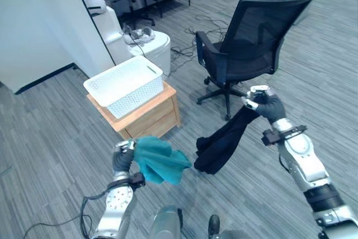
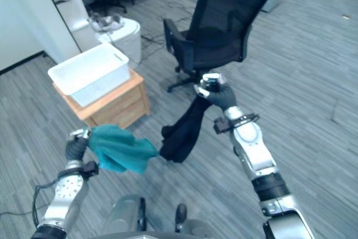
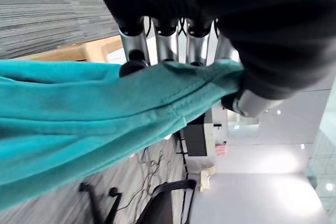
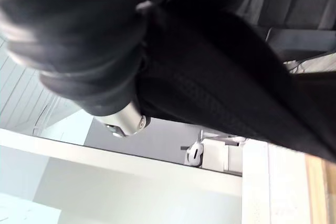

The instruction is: Tidy up the quilt and then pick up the clothes from the bed and put them into the laundry hamper.

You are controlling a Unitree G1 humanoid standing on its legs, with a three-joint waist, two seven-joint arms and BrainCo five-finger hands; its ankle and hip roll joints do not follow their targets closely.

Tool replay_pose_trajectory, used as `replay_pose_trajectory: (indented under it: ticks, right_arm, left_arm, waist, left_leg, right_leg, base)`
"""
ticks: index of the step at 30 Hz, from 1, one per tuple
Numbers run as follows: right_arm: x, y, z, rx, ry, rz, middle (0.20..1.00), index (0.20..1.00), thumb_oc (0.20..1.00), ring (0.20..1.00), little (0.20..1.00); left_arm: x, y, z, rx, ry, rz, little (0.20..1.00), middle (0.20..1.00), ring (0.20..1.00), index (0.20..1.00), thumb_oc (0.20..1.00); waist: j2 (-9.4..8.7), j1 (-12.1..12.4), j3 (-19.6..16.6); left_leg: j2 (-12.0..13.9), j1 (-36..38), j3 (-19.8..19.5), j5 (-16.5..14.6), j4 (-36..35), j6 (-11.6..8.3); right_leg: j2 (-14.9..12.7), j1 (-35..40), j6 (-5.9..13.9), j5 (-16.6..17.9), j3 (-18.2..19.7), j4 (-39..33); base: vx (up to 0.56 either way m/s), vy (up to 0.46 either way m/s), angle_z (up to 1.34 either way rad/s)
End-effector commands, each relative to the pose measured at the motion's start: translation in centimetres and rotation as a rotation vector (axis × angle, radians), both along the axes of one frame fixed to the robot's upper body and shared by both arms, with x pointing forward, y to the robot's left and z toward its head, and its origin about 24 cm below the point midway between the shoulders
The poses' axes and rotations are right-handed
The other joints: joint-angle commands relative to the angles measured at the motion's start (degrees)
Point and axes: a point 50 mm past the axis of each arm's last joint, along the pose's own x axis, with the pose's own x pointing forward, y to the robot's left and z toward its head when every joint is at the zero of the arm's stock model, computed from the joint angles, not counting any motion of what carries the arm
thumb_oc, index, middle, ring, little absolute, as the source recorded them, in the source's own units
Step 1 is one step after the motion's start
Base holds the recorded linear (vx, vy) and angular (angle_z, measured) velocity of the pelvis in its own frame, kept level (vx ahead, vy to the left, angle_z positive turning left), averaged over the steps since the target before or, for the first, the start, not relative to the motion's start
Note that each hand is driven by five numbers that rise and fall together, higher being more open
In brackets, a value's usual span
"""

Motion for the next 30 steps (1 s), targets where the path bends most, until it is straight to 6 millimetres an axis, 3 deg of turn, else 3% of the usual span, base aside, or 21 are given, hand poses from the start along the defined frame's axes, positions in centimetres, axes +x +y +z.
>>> replay_pose_trajectory:
  ticks: [1, 3, 4, 5, 6, 7, 9, 11, 12, 13, 14, 16, 17, 21, 24, 25, 27, 28, 29, 30]
  right_arm:
    - [-0.5, 0.7, 5.6, -0.037, -0.272, -0.039, 0.2, 0.2, 0.2, 0.2, 0.2]
    - [-0.6, 0.1, 6.5, -0.038, -0.307, -0.102, 0.2, 0.2, 0.2, 0.2, 0.2]
    - [-0.5, -0.5, 8.0, -0.036, -0.369, -0.141, 0.2, 0.2, 0.2, 0.2, 0.2]
    - [-0.5, -0.6, 8.2, -0.036, -0.377, -0.151, 0.2, 0.2, 0.2, 0.2, 0.2]
    - [-0.6, -0.8, 8.5, -0.043, -0.408, -0.163, 0.2, 0.2, 0.2, 0.2, 0.2]
    - [-0.8, -1.0, 9.0, -0.04, -0.434, -0.169, 0.2, 0.2, 0.2, 0.2, 0.2]
    - [-0.8, -1.1, 9.5, -0.037, -0.449, -0.166, 0.2, 0.2, 0.2, 0.2, 0.2]
    - [-1.0, -1.4, 10.6, -0.032, -0.481, -0.162, 0.2, 0.2, 0.2, 0.2, 0.2]
    - [-1.3, -1.6, 11.9, -0.037, -0.506, -0.173, 0.2, 0.2, 0.2, 0.2, 0.2]
    - [-1.5, -1.7, 12.4, -0.044, -0.519, -0.179, 0.2, 0.2, 0.2, 0.2, 0.2]
    - [-1.9, -1.7, 13.1, -0.058, -0.531, -0.181, 0.2, 0.2, 0.2, 0.2, 0.2]
    - [-1.9, -1.7, 13.4, -0.061, -0.531, -0.18, 0.2, 0.2, 0.2, 0.2, 0.2]
    - [-1.7, -1.9, 14.0, -0.056, -0.545, -0.171, 0.2, 0.2, 0.2, 0.2, 0.2]
    - [-1.6, -1.9, 15.6, -0.12, -0.579, -0.157, 0.2, 0.2, 0.2, 0.2, 0.2]
    - [-1.1, -1.3, 16.7, -0.171, -0.6, -0.157, 0.2, 0.2, 0.2, 0.2, 0.2]
    - [-1.1, -1.2, 16.8, -0.171, -0.602, -0.156, 0.2, 0.2, 0.2, 0.2, 0.2]
    - [-0.6, -0.7, 17.6, -0.194, -0.618, -0.159, 0.2, 0.2, 0.2, 0.2, 0.2]
    - [-0.4, -0.2, 18.3, -0.222, -0.635, -0.15, 0.2, 0.2, 0.2, 0.2, 0.2]
    - [-0.4, -0.1, 18.4, -0.229, -0.639, -0.148, 0.2, 0.2, 0.2, 0.2, 0.2]
    - [-0.4, 0.3, 19.2, -0.253, -0.666, -0.133, 0.2, 0.2, 0.2, 0.2, 0.2]
  left_arm:
    - [1.5, -0.1, 4.3, 0.087, -0.202, -0.112, 0.2, 0.2, 0.2, 0.2, 0.2]
    - [1.6, -0.5, 4.8, 0.088, -0.227, -0.149, 0.2, 0.2, 0.2, 0.2, 0.2]
    - [1.8, 0.2, 5.6, 0.113, -0.248, -0.149, 0.2, 0.2, 0.2, 0.2, 0.2]
    - [2.0, 0.1, 5.8, 0.114, -0.25, -0.158, 0.2, 0.2, 0.2, 0.2, 0.2]
    - [2.3, -0.1, 6.0, 0.117, -0.256, -0.172, 0.2, 0.2, 0.2, 0.2, 0.2]
    - [3.0, -0.6, 6.2, 0.128, -0.255, -0.185, 0.2, 0.2, 0.2, 0.2, 0.2]
    - [3.3, -0.9, 6.2, 0.133, -0.251, -0.186, 0.2, 0.2, 0.2, 0.2, 0.2]
    - [3.6, -1.1, 6.2, 0.138, -0.256, -0.195, 0.2, 0.2, 0.2, 0.2, 0.2]
    - [4.1, -1.4, 6.8, 0.142, -0.271, -0.235, 0.2, 0.2, 0.2, 0.2, 0.2]
    - [4.5, -1.7, 7.1, 0.142, -0.278, -0.251, 0.2, 0.2, 0.2, 0.2, 0.2]
    - [4.8, -2.2, 7.3, 0.146, -0.287, -0.261, 0.2, 0.2, 0.2, 0.2, 0.2]
    - [4.9, -2.2, 7.5, 0.148, -0.286, -0.26, 0.2, 0.2, 0.2, 0.2, 0.2]
    - [4.8, -2.1, 7.8, 0.16, -0.292, -0.252, 0.2, 0.2, 0.2, 0.2, 0.2]
    - [4.5, -2.1, 7.4, 0.098, -0.296, -0.253, 0.2, 0.2, 0.2, 0.2, 0.2]
    - [4.9, -2.8, 7.5, 0.056, -0.301, -0.264, 0.2, 0.2, 0.2, 0.2, 0.2]
    - [4.9, -2.8, 7.5, 0.054, -0.301, -0.265, 0.2, 0.2, 0.2, 0.2, 0.2]
    - [5.1, -3.1, 7.4, 0.04, -0.301, -0.283, 0.2, 0.2, 0.2, 0.2, 0.2]
    - [5.0, -3.3, 7.4, 0.034, -0.302, -0.298, 0.2, 0.2, 0.2, 0.2, 0.2]
    - [5.0, -3.3, 7.4, 0.034, -0.303, -0.3, 0.2, 0.2, 0.2, 0.2, 0.2]
    - [4.9, -3.4, 7.2, 0.029, -0.3, -0.301, 0.2, 0.2, 0.2, 0.2, 0.2]
  waist:
    - [1.93, 0.27, -2.93]
    - [2.1, 0.14, -3.77]
    - [1.55, 1.06, -5.25]
    - [1.61, 0.89, -5.21]
    - [1.79, 0.41, -5.01]
    - [2.81, -0.75, -4.38]
    - [2.97, -1.5, -4.07]
    - [3.16, -3.09, -3.78]
    - [2.52, -5.08, -3.54]
    - [1.89, -6.32, -3.51]
    - [1.3, -8.22, -3.66]
    - [1.41, -8.48, -3.59]
    - [1.04, -8.13, -4.04]
    - [1.17, -8.18, -5.67]
    - [-0.05, -6.71, -5.88]
    - [-0.09, -6.68, -5.89]
    - [-0.56, -6.45, -6.19]
    - [-0.32, -6.67, -6.94]
    - [-0.3, -6.68, -6.97]
    - [-0.17, -6.48, -7.8]
  left_leg:
    - [-2.93, 13.9, 1.9, 5.23, -29.77, -1.83]
    - [-2.87, 14.62, 4.21, 7.29, -34.14, -1.96]
    - [-5.24, 15.48, 1.6, 6.4, -36.12, 0.14]
    - [-5.55, 15.73, 1.42, 6.31, -36.35, 0.54]
    - [-6.08, 16.44, 0.81, 5.94, -36.66, 1.34]
    - [-6.23, 17.44, -1.16, 6.16, -36.98, 2.7]
    - [-6.53, 18.68, -2.92, 5.69, -37.53, 2.85]
    - [-5.88, 21.53, -4.93, 5.16, -39.35, 2.27]
    - [-5.68, 24.24, -8.32, 3.37, -40.2, 1.25]
    - [-5.97, 25.07, -9.66, 2.57, -40.2, 0.93]
    - [-6.61, 27.07, -11.73, 0.91, -40.2, 0.61]
    - [-6.3, 28.18, -11.93, 0.52, -40.2, 0.55]
    - [-6.26, 29.17, -10.57, -0.45, -40.2, 0.36]
    - [-6.8, 29.2, -7.32, -1.5, -34.06, -2.04]
    - [-5.0, 21.18, -6.53, 4.1, -18.71, -5.16]
    - [-4.71, 20.57, -6.53, 4.03, -18.04, -5.24]
    - [-1.54, 19.35, -5.56, 4.1, -20.14, -5.23]
    - [0.58, 21.99, -4.73, 4.79, -26.87, -5.34]
    - [0.68, 22.42, -4.64, 4.95, -27.8, -5.35]
    - [2.76, 24.66, -4.94, 7.62, -34.68, -6.35]
  right_leg:
    - [-2.74, 4.66, 5.03, -2.27, -1.68, 2.92]
    - [-2.6, 6.5, 5.34, -4.01, -3.33, 3.91]
    - [-2.91, 7.16, 6.74, -7.65, -2.91, 9.04]
    - [-3.27, 6.57, 7.11, -7.73, -2.91, 12.14]
    - [-4.08, 4.67, 7.9, -7.53, -2.62, 18.44]
    - [-5.01, -2.92, 8.36, -2.56, -0.79, 30.29]
    - [-5.27, -6.39, 8.38, -1.4, 0.41, 32.54]
    - [-3.9, -9.17, 7.95, -1.34, 1.89, 27.94]
    - [-1.19, -10.6, 7.64, -1.74, 4.31, 18.22]
    - [0.06, -11.47, 7.54, 0.95, 6.25, 12.06]
    - [1.48, -12.64, 7.91, 5.82, 8.99, 5.13]
    - [1.29, -13.37, 8.22, 6.34, 8.35, 5.82]
    - [0.98, -11.84, 7.21, 5.6, 6.24, 4.58]
    - [1.02, -6.48, 4.78, 5.81, 5.17, -0.56]
    - [0.43, -2.46, 2.84, 4.39, 5.68, -1.46]
    - [0.43, -2.39, 2.78, 4.29, 5.75, -1.46]
    - [0.18, -1.27, 2.99, 3.24, 6.19, -1.46]
    - [-0.02, -1.07, 3.6, 2.92, 5.86, -1.46]
    - [-0.07, -1.0, 3.67, 2.89, 5.83, -1.46]
    - [-0.26, -0.84, 4.22, 2.49, 5.46, -1.46]
  base:
    - [0.57, 0.143, 0.43]
    - [0.56, 0.159, 1.0]
    - [0.47, 0.157, 1.44]
    - [0.44, 0.164, 1.3]
    - [0.25, 0.117, 0.6]
    - [0.28, 0.1, 0.71]
    - [0.19, 0.007, 0.91]
    - [0.31, -0.188, 1.1]
    - [0.44, -0.321, 0.85]
    - [0.58, -0.36, 0.95]
    - [0.39, -0.196, 1.13]
    - [0.29, -0.146, 1.26]
    - [0.35, -0.231, 1.01]
    - [0.31, -0.12, 0.35]
    - [0.2, -0.097, 0.17]
    - [0.15, -0.042, -0.12]
    - [0.18, 0.098, -0.22]
    - [0.19, 0.17, -0.12]
    - [0.22, 0.3, 0.07]
    - [0.11, 0.182, 0.02]
